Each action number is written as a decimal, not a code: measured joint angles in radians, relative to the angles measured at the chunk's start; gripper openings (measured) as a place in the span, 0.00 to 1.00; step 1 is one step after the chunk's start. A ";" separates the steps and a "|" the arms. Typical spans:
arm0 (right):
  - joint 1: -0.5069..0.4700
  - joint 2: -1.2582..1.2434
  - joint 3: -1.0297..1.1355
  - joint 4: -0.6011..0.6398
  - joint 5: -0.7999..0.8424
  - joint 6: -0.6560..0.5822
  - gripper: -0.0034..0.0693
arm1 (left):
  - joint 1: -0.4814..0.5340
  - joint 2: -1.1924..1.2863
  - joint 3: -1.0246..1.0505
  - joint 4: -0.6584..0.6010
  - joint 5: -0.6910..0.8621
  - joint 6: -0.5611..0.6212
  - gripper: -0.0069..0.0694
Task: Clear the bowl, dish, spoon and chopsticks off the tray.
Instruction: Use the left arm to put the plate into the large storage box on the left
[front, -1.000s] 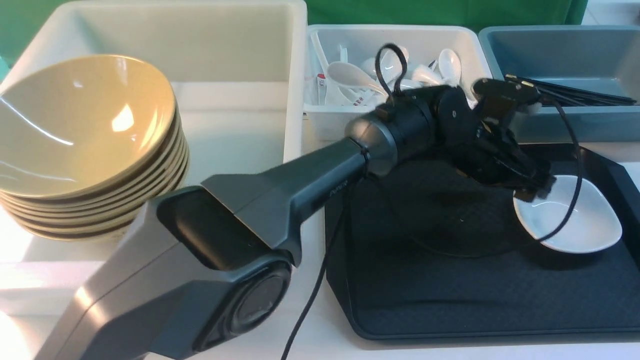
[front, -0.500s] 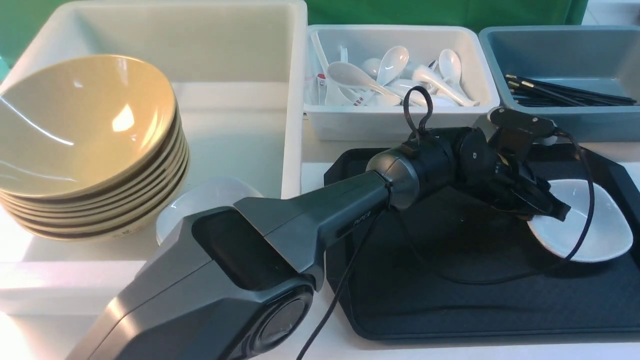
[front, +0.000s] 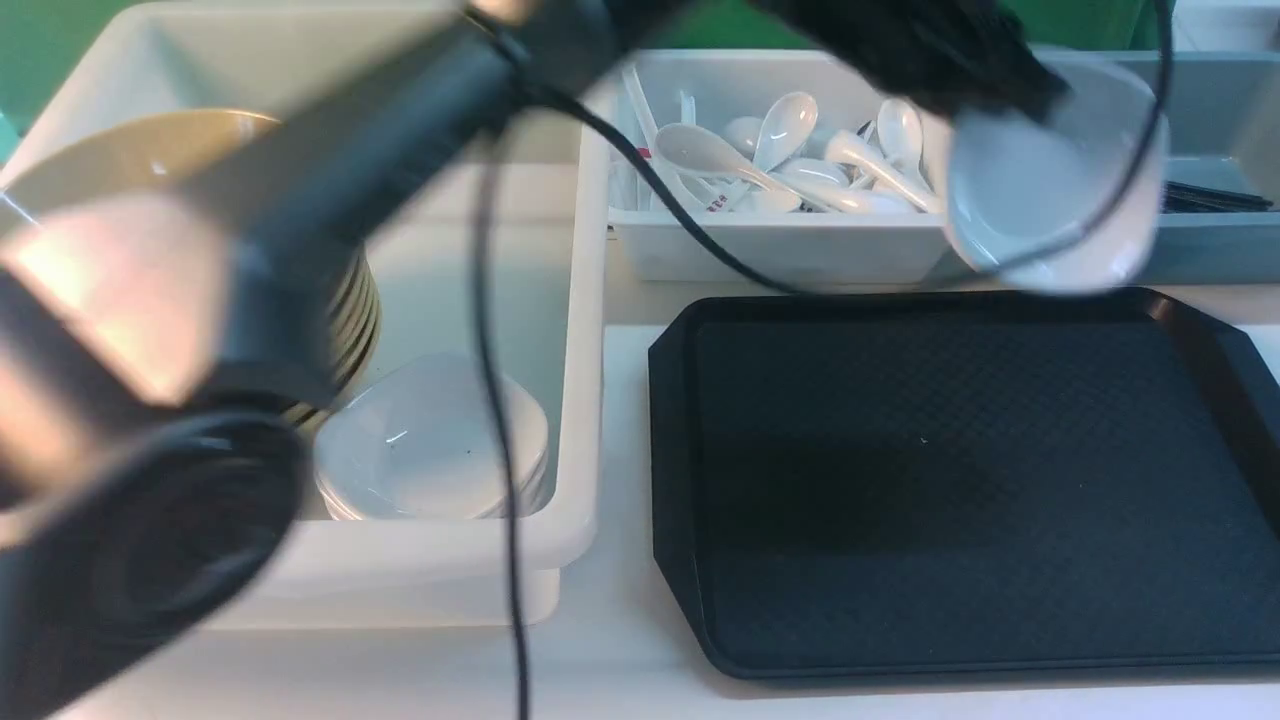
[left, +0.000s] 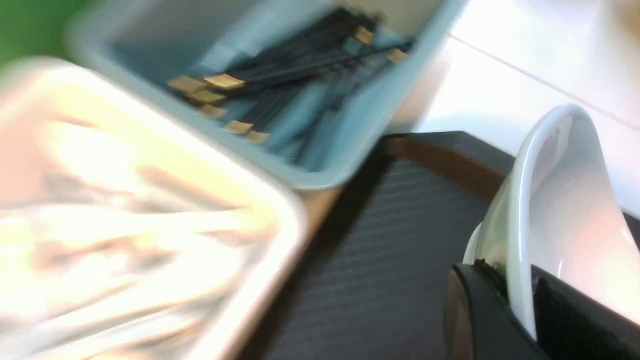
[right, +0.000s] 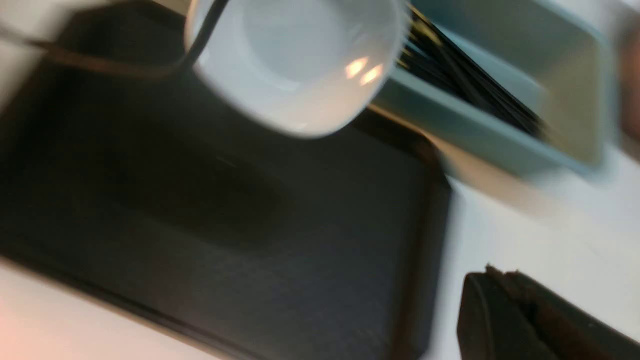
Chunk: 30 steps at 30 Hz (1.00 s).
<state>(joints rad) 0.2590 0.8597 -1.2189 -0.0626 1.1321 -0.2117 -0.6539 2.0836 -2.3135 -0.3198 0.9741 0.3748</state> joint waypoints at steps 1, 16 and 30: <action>0.000 0.007 0.000 0.027 -0.007 -0.019 0.09 | 0.008 -0.018 0.000 0.015 0.033 0.000 0.09; 0.297 0.454 -0.317 0.390 -0.046 -0.351 0.10 | 0.383 -0.500 0.673 0.203 0.161 -0.063 0.09; 0.488 0.594 -0.439 0.220 -0.039 -0.308 0.10 | 0.518 -0.515 0.980 0.097 0.054 0.007 0.09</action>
<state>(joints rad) 0.7469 1.4541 -1.6575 0.1577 1.0928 -0.5195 -0.1362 1.5687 -1.3335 -0.2228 1.0283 0.3819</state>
